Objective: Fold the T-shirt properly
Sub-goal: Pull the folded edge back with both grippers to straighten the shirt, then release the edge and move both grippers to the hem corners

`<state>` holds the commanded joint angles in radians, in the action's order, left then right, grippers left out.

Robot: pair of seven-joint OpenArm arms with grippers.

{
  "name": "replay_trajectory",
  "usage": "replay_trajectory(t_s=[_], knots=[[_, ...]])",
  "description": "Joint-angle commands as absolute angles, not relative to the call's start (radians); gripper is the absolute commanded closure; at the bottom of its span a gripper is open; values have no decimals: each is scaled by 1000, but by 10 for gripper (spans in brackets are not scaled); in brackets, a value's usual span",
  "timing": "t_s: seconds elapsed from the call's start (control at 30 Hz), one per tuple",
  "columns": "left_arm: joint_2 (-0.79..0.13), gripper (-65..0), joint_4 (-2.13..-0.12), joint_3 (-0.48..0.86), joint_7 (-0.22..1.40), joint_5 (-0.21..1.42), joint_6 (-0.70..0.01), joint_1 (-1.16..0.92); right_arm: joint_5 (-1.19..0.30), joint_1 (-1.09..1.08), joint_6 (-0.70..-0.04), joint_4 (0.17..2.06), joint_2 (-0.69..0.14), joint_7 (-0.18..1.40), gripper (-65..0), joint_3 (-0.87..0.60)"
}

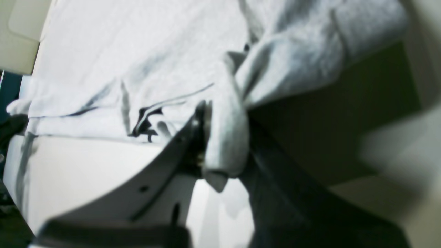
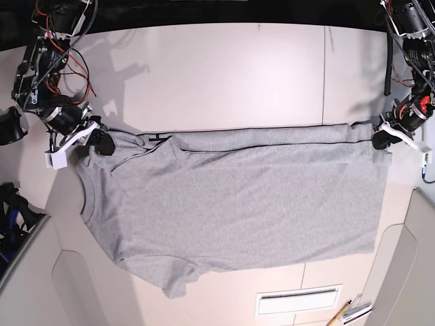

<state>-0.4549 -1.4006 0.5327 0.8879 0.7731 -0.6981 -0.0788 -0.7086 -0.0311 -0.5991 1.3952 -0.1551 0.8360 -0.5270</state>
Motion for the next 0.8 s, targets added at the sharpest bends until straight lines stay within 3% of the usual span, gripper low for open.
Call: replay_trajectory(t_s=[0.37,0.53,0.8], knots=[[-471,0,-1589,620,948,838,-698,-298,-839,205,-603,1573,-237,927,0,-564],[-471,0,-1655,711,997,943,-698,-419,-867,316,-603,1636,-241,941,0,-588],[-465,0,-1677,719,1036,995,-698,-517,-926,422,-607,1684,-241,996,0,-644]])
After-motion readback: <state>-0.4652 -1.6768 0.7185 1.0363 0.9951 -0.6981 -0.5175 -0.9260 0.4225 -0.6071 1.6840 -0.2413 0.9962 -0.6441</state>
